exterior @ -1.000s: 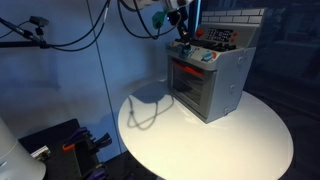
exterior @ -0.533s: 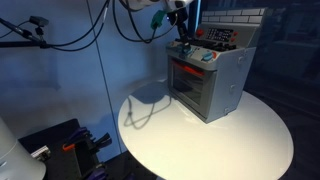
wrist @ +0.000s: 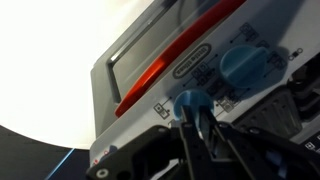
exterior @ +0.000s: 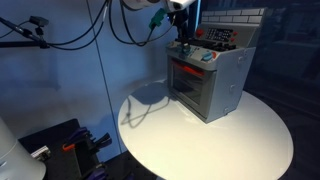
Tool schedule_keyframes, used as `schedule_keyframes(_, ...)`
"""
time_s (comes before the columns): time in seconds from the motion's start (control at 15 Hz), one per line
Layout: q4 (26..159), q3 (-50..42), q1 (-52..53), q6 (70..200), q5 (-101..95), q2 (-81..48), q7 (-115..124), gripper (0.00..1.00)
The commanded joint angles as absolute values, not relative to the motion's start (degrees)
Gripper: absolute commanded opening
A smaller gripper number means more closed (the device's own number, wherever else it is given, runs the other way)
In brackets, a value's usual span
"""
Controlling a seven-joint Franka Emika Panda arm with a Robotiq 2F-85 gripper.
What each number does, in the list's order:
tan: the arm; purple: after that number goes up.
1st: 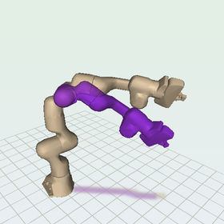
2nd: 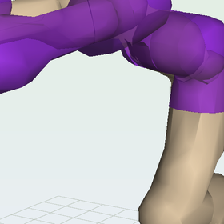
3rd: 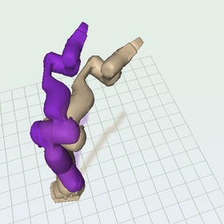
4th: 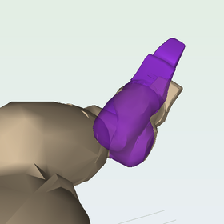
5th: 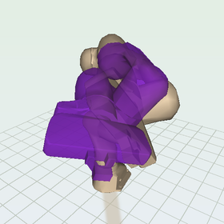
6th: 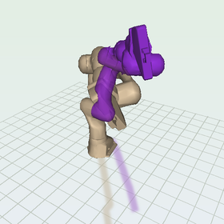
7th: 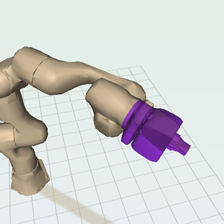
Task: Turn the third knob from the left in a clockwise direction
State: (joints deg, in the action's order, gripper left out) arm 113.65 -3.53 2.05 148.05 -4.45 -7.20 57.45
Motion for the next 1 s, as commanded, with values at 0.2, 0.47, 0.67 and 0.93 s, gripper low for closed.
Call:
schedule_keyframes(0.2, 116.5, -4.3, 1.2, 149.6, -2.0, -3.5, 61.4, 0.04)
schedule_keyframes(0.47, 116.9, -4.3, 1.2, 150.0, -1.7, -3.3, 62.1, 0.05)
schedule_keyframes(0.67, 117.4, -4.3, 1.2, 149.9, -2.0, -2.9, 61.9, 0.39)
schedule_keyframes(0.93, 118.3, -4.3, 0.2, 147.8, -2.1, -0.6, 60.1, 0.58)
